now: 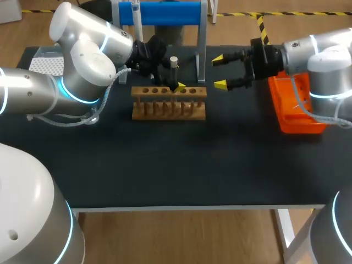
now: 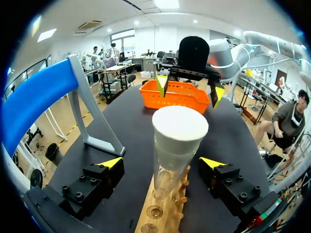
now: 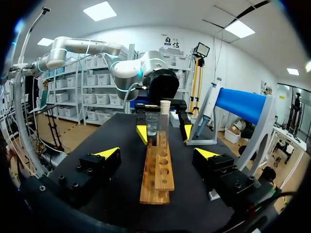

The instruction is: Invert the test tube, pick up the pipette, mount the tip to pipette, aspirate from beaker and dispense into the tube, eject the tip, return the pipette, and cap with the stopper.

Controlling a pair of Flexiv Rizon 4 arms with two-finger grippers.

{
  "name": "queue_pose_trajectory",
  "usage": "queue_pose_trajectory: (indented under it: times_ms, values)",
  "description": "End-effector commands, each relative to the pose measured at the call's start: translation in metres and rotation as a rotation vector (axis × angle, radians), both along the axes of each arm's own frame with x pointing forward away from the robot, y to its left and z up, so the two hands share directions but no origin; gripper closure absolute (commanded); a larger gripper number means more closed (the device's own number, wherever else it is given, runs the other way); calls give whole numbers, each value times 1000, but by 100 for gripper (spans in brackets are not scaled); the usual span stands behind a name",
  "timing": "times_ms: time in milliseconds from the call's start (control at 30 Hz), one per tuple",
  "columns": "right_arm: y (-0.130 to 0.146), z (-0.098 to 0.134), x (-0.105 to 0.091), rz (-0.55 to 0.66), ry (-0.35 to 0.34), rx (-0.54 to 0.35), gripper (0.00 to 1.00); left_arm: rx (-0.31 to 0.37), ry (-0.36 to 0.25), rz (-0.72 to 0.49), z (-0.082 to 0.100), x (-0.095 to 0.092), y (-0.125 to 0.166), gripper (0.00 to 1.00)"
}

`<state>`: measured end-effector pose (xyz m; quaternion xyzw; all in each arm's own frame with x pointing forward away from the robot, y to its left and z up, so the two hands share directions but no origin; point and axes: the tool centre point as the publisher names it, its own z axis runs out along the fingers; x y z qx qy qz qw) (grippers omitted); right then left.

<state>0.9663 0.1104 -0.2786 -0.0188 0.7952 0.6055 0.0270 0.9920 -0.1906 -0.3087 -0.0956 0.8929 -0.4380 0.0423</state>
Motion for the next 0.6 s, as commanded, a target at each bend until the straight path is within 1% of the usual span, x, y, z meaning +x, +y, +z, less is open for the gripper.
queue_pose_trajectory:
  times_ms: [33,100,167,200,433,600]
  values:
    - [0,1,-1,-1,0,-3,0,2,3,-2,0,1,0,0]
    - [0,1,-1,-1,0,-3,0,2,3,-2,0,1,0,0]
    - [0,1,-1,-1,0,-3,0,5,3,13,2,-1,6,0]
    - [0,1,-1,-1,0,-3,0,18,1,20,3,-2,9,0]
    - [0,1,-1,-1,0,-3,0,54,-11,78,11,-11,29,0]
    - [0,1,-1,-1,0,-3,0,87,-14,108,16,-12,42,0]
